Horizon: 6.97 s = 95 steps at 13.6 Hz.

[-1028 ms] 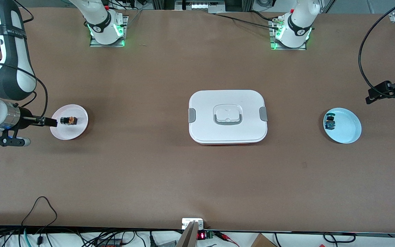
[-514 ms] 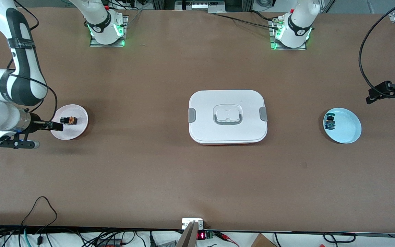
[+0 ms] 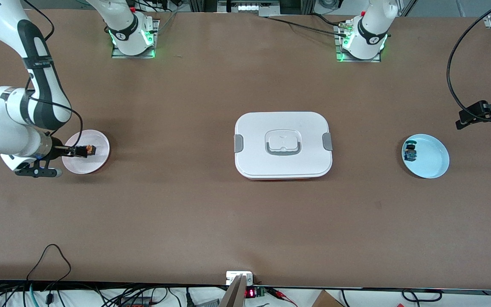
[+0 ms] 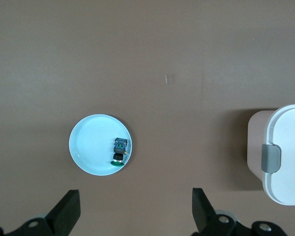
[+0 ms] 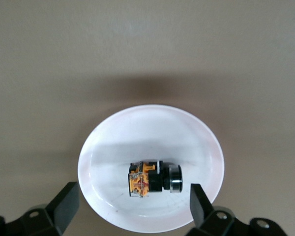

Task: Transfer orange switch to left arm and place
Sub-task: 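Lower the right gripper around the orange switch, then close the right gripper on the orange switch and lift it, then carry the orange switch above the box while the left gripper approaches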

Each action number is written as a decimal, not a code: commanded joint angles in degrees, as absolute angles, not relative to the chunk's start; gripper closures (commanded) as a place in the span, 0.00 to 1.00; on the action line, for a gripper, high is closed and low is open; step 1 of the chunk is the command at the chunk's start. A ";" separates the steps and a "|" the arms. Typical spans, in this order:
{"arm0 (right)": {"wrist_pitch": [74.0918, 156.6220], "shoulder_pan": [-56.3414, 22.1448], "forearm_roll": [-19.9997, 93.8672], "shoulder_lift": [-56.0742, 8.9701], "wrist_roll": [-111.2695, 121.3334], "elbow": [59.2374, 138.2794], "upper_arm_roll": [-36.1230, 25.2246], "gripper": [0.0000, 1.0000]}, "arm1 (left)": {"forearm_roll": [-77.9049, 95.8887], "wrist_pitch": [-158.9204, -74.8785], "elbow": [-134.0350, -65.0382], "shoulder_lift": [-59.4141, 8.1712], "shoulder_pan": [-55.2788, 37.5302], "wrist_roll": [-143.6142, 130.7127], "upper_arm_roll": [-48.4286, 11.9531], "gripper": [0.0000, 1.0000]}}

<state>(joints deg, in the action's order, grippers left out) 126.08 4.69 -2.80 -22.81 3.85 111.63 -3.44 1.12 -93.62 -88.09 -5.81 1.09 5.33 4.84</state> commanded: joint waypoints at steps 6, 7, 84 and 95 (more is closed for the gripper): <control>136.13 7.12 -3.60 -22.41 6.76 119.00 -3.34 0.00 | -0.26 -92.37 -86.22 -7.03 1.41 5.89 4.75 0.00; 137.01 7.38 -3.52 -22.41 7.46 119.70 -3.34 0.00 | -0.26 -92.37 -86.22 -6.94 1.41 5.89 4.75 0.00; 100.89 -4.83 24.40 -11.43 10.54 91.15 9.66 1.00 | 15.45 -73.67 -81.74 -8.88 2.81 5.63 4.40 0.00; 129.89 -19.59 42.95 -12.83 34.96 89.91 14.76 1.00 | 72.83 -67.13 -88.76 -17.23 8.27 3.52 3.00 0.00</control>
<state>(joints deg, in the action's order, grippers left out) 127.98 -17.75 38.67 -12.36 31.33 90.65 14.85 68.42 -64.42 -86.69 -18.54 9.13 5.12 3.96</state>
